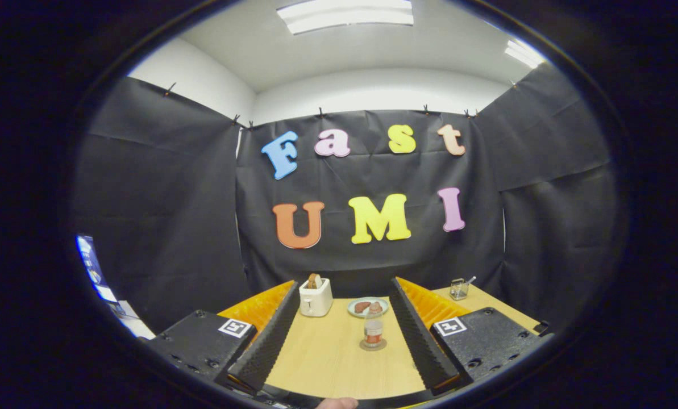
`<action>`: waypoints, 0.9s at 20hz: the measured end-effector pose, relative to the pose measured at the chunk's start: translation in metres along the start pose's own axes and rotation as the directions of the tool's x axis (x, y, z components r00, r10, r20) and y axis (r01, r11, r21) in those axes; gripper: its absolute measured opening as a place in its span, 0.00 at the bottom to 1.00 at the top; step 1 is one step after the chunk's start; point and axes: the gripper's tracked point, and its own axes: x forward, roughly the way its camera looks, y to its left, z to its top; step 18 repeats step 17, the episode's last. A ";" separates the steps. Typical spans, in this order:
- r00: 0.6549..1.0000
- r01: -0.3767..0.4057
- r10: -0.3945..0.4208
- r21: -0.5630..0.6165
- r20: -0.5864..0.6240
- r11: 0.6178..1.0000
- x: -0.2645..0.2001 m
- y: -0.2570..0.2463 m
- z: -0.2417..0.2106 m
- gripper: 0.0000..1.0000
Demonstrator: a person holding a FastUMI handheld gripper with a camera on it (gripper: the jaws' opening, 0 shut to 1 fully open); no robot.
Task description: Take the bottle from table, then pour the juice into the cup, finally place the bottle on the coaster
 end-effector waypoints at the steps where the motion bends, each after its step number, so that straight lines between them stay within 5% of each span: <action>1: 1.000 0.001 -0.001 -0.002 0.000 1.000 -0.001 -0.001 0.000 1.00; 18: 1.000 -0.005 0.006 -0.018 0.018 1.000 0.002 0.004 0.008 1.00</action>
